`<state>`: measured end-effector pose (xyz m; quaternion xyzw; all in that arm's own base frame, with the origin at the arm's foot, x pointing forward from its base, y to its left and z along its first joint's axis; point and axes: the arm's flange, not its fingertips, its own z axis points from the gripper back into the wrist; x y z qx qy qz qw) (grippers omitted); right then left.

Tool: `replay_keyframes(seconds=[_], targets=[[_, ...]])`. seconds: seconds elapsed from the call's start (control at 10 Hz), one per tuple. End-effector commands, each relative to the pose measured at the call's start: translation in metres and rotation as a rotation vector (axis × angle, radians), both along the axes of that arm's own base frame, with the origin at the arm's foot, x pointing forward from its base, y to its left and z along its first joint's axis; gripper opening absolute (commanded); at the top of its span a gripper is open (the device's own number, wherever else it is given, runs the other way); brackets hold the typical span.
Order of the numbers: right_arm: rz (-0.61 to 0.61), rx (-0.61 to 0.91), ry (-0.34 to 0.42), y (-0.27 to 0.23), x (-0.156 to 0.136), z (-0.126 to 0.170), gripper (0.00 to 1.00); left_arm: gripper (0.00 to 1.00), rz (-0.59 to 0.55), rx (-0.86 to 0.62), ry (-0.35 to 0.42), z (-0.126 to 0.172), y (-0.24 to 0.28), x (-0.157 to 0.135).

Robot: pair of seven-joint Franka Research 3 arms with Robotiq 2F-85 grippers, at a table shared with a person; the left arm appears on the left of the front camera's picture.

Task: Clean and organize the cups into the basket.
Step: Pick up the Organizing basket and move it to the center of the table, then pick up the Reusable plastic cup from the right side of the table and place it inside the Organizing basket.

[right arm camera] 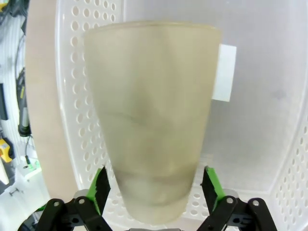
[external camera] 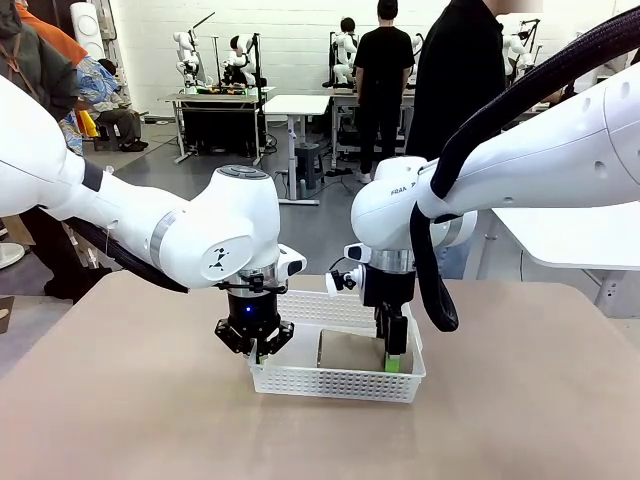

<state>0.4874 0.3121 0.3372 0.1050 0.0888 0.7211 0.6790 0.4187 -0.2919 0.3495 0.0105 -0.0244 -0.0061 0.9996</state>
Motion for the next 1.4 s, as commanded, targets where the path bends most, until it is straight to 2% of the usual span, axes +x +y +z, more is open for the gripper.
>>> replay_keyframes(seconds=[0.0, 0.4, 0.5, 0.6, 0.7, 0.8, 0.9, 1.1, 1.3], targets=[[0.005, -0.007, 0.02, -0.004, 0.002, 0.001, 1.0, 0.0, 0.001, 0.005, 0.005, -0.003, 0.0, -0.002], [0.013, 0.004, 0.012, -0.004, 0.001, 0.005, 1.0, 0.0, 0.001, 0.005, 0.005, -0.003, 0.0, -0.002], [0.009, 0.031, -0.013, -0.009, -0.001, 0.018, 1.0, 0.0, 0.001, 0.005, 0.005, -0.003, 0.0, -0.002], [-0.013, 0.078, -0.096, -0.023, -0.005, 0.047, 1.0, 0.0, 0.001, 0.005, 0.005, -0.003, 0.0, -0.002], [-0.048, 0.134, -0.173, -0.05, -0.009, 0.085, 1.0, 0.0, 0.001, 0.005, 0.005, -0.003, 0.0, -0.002], [-0.076, 0.253, -0.197, -0.091, -0.017, 0.125, 1.0, 0.0, 0.001, 0.005, 0.005, -0.003, 0.0, -0.002], [-0.09, 0.36, -0.227, -0.129, -0.029, 0.149, 1.0, 0.0, 0.001, 0.005, 0.005, -0.003, 0.0, -0.002], [-0.1, 0.579, -0.282, -0.207, -0.062, 0.176, 1.0, 0.0, 0.001, 0.005, 0.005, -0.003, 0.0, -0.002], [-0.068, 0.717, -0.34, -0.281, -0.091, 0.178, 1.0, 0.0, 0.001, 0.005, 0.005, -0.003, 0.0, -0.002]])
